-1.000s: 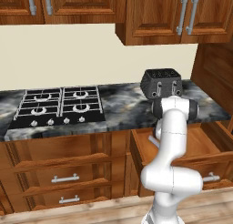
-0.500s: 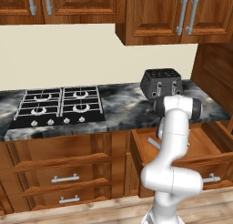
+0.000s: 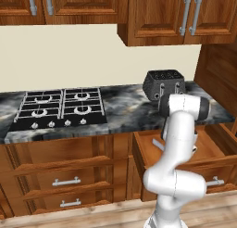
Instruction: Pick up the knife from the drawer and place it on the cutting board. Then place the meat from the plate to the cutting board.
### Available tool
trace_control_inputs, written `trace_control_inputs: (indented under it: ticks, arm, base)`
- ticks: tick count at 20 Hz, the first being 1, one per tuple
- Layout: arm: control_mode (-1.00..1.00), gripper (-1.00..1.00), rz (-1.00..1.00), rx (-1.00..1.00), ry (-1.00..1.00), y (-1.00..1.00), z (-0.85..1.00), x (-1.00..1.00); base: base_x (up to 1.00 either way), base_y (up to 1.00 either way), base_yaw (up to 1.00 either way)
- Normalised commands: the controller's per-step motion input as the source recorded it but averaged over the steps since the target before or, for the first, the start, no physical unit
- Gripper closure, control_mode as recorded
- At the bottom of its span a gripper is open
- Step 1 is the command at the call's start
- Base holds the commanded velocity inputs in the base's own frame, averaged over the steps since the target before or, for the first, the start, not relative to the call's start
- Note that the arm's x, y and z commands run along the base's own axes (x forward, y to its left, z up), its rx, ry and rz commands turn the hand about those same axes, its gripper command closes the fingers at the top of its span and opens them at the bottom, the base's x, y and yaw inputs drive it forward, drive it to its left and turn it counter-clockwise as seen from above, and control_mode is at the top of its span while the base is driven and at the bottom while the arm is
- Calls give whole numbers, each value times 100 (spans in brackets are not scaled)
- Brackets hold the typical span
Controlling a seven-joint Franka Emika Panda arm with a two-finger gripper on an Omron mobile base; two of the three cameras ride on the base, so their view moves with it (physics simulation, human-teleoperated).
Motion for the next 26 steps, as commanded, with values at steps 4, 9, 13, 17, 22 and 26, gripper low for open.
trace_control_inputs:
  ticks: [4, 9, 13, 17, 22, 26]
  arm:
    - [-100, 100, 5, -6, 0, 0, 56, -2]
    - [-100, 100, 7, -3, 0, 0, 58, 0]
    - [-100, 100, 5, 0, 0, -6, 68, 0]
    - [-100, 100, 1, 0, 0, -11, 81, -13]
    - [-100, 100, 0, 0, 1, -11, 80, -24]
    - [-100, 100, 2, 0, 6, -3, 57, -40]
  base:
    - [0, 0, 0]
    - [0, 0, 0]
    - [0, 0, 0]
    - [0, 0, 0]
    - [0, 0, 0]
    - [0, 0, 0]
